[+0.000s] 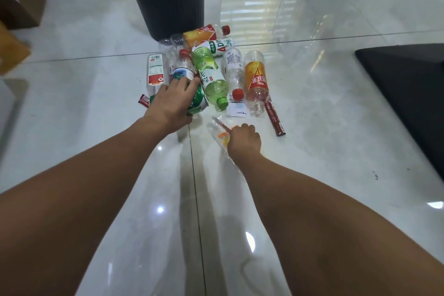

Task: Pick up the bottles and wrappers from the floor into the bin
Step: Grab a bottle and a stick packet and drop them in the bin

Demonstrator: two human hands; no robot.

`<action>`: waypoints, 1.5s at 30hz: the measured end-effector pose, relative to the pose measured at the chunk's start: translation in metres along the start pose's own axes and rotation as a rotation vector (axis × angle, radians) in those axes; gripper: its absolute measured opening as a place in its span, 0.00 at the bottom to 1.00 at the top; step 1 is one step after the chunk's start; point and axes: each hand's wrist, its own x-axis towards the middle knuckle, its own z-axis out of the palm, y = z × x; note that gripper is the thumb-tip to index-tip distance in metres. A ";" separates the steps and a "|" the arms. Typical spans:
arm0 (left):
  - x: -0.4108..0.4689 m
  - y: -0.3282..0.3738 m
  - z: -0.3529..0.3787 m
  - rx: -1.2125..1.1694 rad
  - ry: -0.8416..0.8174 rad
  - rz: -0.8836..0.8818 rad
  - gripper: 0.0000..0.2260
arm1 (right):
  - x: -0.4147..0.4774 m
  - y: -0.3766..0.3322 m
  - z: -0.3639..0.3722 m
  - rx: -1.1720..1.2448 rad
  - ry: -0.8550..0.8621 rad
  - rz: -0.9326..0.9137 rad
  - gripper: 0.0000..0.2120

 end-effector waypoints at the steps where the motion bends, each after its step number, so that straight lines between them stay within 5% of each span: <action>1: 0.000 0.000 0.000 0.003 0.000 0.001 0.37 | 0.000 -0.001 -0.002 0.003 0.004 0.004 0.14; 25: -0.014 -0.014 -0.094 0.006 0.213 -0.027 0.36 | -0.024 -0.038 -0.123 0.193 0.301 0.127 0.08; 45: -0.040 -0.162 -0.247 0.122 0.288 -0.115 0.36 | -0.008 -0.169 -0.287 0.367 0.397 0.116 0.10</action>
